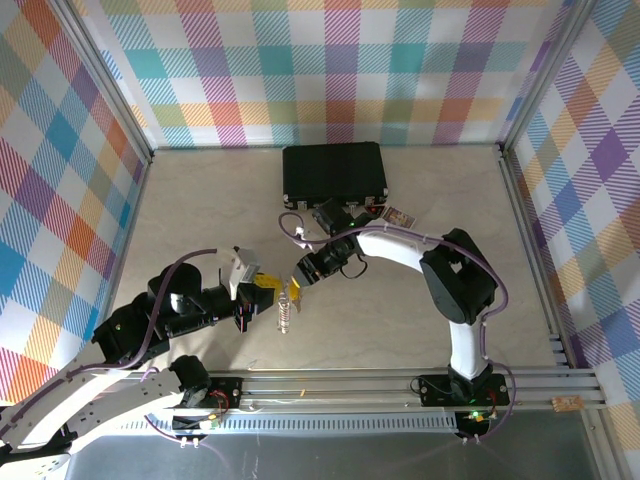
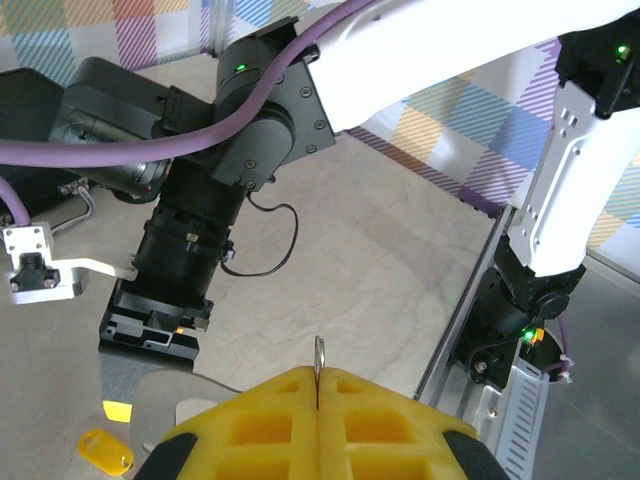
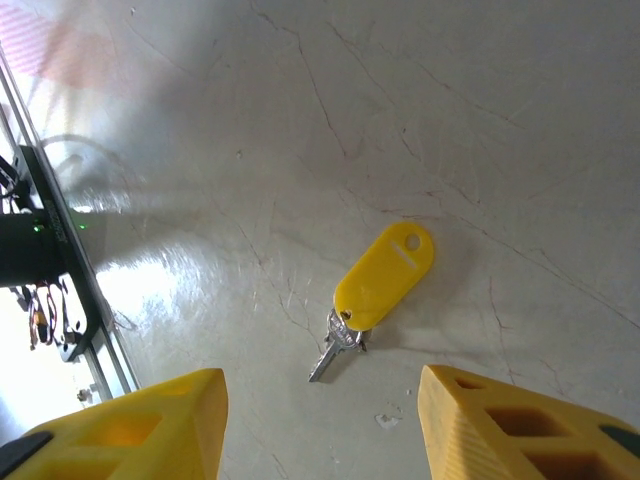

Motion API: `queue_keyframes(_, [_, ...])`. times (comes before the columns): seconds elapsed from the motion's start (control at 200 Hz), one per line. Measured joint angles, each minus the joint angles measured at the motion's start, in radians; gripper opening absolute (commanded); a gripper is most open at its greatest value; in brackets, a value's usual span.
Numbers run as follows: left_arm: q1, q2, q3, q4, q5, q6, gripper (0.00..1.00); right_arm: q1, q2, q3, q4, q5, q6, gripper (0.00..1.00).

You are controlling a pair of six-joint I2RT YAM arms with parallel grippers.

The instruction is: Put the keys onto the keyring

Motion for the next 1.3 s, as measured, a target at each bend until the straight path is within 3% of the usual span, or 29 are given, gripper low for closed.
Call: queue_keyframes(1.3, [0.0, -0.041, -0.008, 0.007, 0.006, -0.001, 0.0, 0.06, 0.153, 0.073, -0.062, 0.026, -0.071, 0.28])
